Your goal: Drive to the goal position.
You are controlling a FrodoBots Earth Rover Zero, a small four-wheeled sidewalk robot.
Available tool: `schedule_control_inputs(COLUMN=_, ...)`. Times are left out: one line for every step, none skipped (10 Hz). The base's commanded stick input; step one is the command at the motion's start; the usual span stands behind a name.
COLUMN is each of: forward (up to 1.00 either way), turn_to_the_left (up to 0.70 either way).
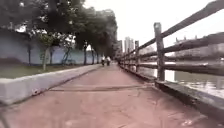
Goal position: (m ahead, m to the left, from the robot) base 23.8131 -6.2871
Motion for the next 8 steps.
schedule_control_inputs(forward=1.00, turn_to_the_left=0.00)
schedule_control_inputs(forward=1.00, turn_to_the_left=0.00)
schedule_control_inputs(forward=1.00, turn_to_the_left=0.00)
schedule_control_inputs(forward=1.00, turn_to_the_left=0.00)
schedule_control_inputs(forward=1.00, turn_to_the_left=0.00)
schedule_control_inputs(forward=1.00, turn_to_the_left=0.00)
schedule_control_inputs(forward=1.00, turn_to_the_left=0.00)
schedule_control_inputs(forward=1.00, turn_to_the_left=0.00)
